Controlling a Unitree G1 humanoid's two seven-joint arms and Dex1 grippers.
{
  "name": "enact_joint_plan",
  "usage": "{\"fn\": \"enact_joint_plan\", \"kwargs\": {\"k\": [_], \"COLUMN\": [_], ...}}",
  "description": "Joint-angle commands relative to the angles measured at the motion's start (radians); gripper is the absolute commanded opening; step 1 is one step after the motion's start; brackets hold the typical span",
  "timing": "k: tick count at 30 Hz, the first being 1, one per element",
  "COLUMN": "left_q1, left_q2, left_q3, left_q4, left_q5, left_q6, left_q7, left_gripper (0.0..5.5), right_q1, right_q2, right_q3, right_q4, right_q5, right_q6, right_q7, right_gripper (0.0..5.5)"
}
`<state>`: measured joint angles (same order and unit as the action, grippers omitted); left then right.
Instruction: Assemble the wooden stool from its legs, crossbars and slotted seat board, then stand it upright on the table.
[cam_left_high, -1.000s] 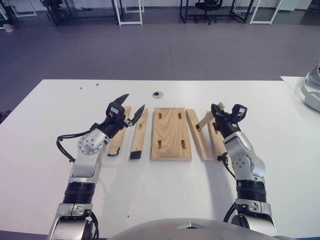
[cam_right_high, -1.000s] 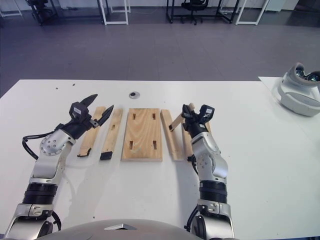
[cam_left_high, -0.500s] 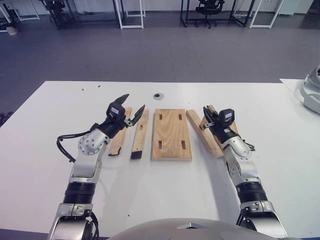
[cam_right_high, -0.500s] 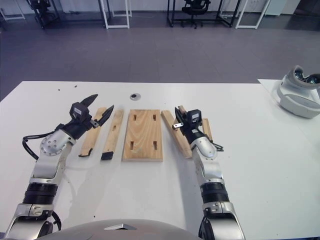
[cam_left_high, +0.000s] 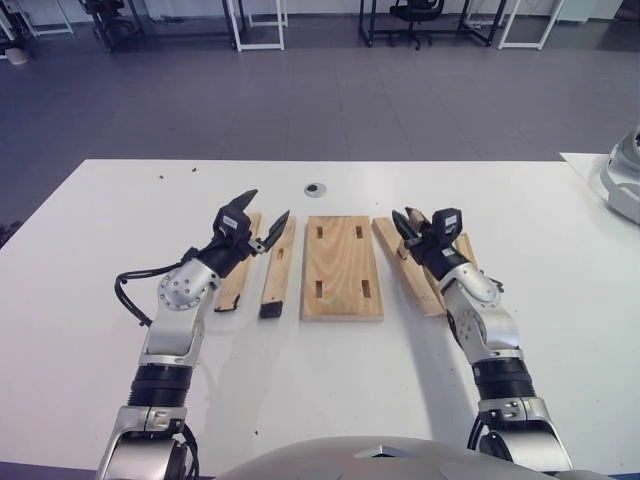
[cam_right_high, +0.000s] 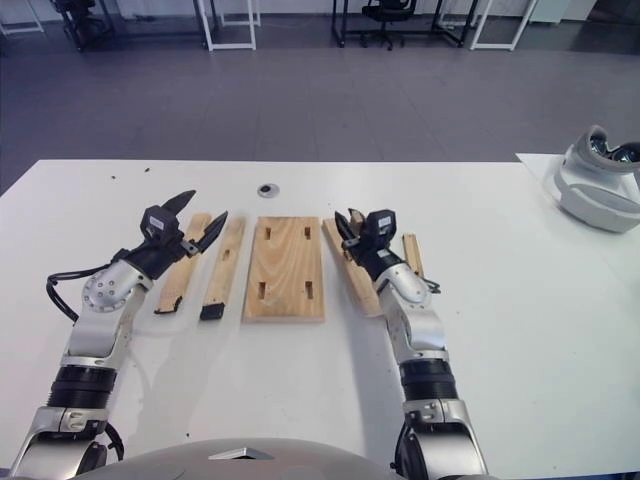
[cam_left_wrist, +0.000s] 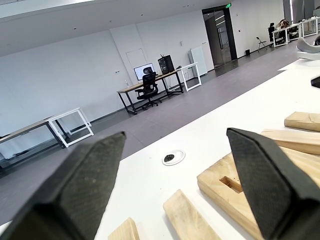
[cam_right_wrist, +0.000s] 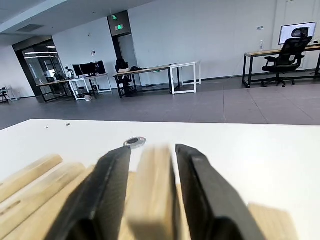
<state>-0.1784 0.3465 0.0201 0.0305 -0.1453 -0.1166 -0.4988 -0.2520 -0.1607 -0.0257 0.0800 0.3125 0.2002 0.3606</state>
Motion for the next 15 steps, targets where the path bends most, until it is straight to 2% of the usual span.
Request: {"fn": "enact_joint_plan", "kwargs": {"k": [1,7,13,15], "left_q1": [-0.010,0.011,0.018,0.019], "left_q2": [-0.005,-0.009,-0.012,-0.012], "left_q3": [-0.001,0.000,-0.010,-0.014], "left_q4": [0.001,-0.014,-0.017,-0.019], "left_q5": [0.015,0.017,0.020,0.020], "left_q6": [-0.011,-0.010,-0.010,-0.007], "left_q7": [0.015,0.027,0.035,0.034], "left_gripper": [3.72,3.72,3.72,3.72], "right_q1": [-0.012,0.041,0.106,0.125], "right_q2": [-0.058,-0.118,-0.115,-0.111], "right_q3": [0.026,0.056,0.061,0.061], "right_q4": [-0.080,-0.251,-0.261,-0.250], "right_q5": [-0.040,-0.048,-0.040,-0.053], "right_q6": [0.224,0.461,0.551,0.546], "right_q7": [-0.054,-0.065,-0.070,-0.080], "right_gripper": [2.41,3.50,4.69,4.69]}}
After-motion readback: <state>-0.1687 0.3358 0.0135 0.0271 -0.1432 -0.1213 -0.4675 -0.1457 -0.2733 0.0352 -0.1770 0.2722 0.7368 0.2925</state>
